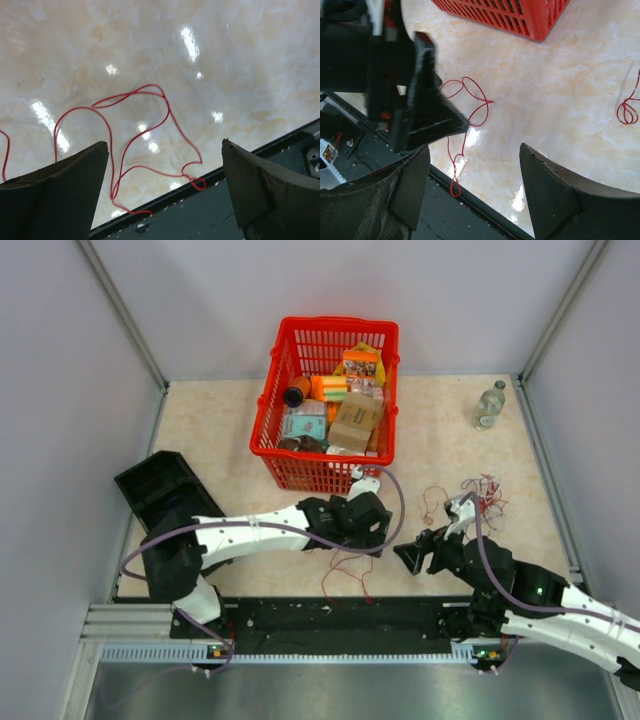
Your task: Untangle the cables
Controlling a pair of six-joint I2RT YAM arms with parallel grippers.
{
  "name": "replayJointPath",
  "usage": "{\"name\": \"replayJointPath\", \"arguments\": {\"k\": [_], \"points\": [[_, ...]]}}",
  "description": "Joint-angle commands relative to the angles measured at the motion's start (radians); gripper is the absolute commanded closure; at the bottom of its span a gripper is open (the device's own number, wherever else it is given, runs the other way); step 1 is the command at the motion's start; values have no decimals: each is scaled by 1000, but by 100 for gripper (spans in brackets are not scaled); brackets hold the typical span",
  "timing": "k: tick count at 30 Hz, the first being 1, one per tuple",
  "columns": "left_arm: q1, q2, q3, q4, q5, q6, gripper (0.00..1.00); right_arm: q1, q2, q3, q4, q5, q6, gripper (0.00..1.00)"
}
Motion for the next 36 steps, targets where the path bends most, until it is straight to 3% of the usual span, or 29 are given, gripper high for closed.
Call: {"name": "replayJointPath", "arguments": {"k": [1,5,19,28,33,36], "points": [[0,133,135,-112,-63,-142,2,-7,-56,20,8,18,-4,29],[-4,216,180,-166,-115,-211,2,-9,-104,18,1,21,1,29],[-64,273,201,-330,-306,-276,1,-7,-110,9,-1,19,5,29],[-95,193,152,-385,-400,-262,1,-7,-111,9,-1,15,7,29],[-83,141,36,-252,-305,-236,1,-7,-113,17,-2,8,5,29],[-74,153,34,-254,-299,-248,1,-7,-118,18,-4,7,5,29]]}}
